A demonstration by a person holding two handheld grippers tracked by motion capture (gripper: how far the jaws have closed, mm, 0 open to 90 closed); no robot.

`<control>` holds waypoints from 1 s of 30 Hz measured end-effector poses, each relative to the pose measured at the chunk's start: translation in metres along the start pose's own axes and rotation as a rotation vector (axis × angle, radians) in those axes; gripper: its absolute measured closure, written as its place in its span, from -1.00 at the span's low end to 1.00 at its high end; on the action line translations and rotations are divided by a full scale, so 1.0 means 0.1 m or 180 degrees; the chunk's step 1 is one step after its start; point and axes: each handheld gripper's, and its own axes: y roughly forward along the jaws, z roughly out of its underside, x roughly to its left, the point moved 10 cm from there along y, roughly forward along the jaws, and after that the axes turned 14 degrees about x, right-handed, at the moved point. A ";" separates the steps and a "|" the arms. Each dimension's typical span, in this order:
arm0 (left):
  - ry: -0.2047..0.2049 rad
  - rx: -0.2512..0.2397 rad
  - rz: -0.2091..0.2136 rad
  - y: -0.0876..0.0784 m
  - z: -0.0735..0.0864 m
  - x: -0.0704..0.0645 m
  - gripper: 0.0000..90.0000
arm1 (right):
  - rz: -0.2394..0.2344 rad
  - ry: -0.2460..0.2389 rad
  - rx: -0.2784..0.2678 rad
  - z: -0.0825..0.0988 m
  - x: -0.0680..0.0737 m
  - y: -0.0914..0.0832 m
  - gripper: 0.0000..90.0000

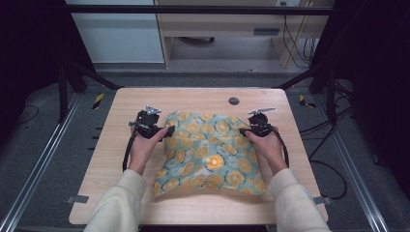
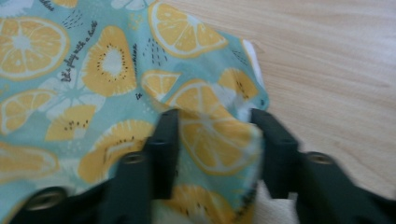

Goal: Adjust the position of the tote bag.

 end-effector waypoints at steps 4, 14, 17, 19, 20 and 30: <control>-0.0043 -0.0003 -0.0014 0.00 0.01 0.05 -0.74 | -0.0088 -0.0114 -0.0027 0.02 0.05 -0.03 0.94; -0.0032 0.0077 0.0018 0.14 0.04 0.06 -0.73 | -0.0111 -0.0333 -0.0058 0.01 0.17 -0.05 0.98; 0.0000 0.0149 0.0068 0.24 0.07 0.03 -0.73 | -0.0092 -0.0362 -0.0042 0.02 0.18 -0.04 0.98; 0.0013 0.0207 0.0105 0.29 0.10 0.02 -0.73 | -0.0095 -0.0392 -0.0038 0.02 0.19 -0.04 0.98; 0.0005 0.0217 0.0156 0.32 0.11 0.00 -0.72 | -0.0089 -0.0401 -0.0041 0.02 0.19 -0.04 0.98; 0.0193 0.0312 0.0170 0.39 0.18 -0.09 0.00 | -0.0158 -0.0370 -0.0093 0.00 0.23 -0.06 0.98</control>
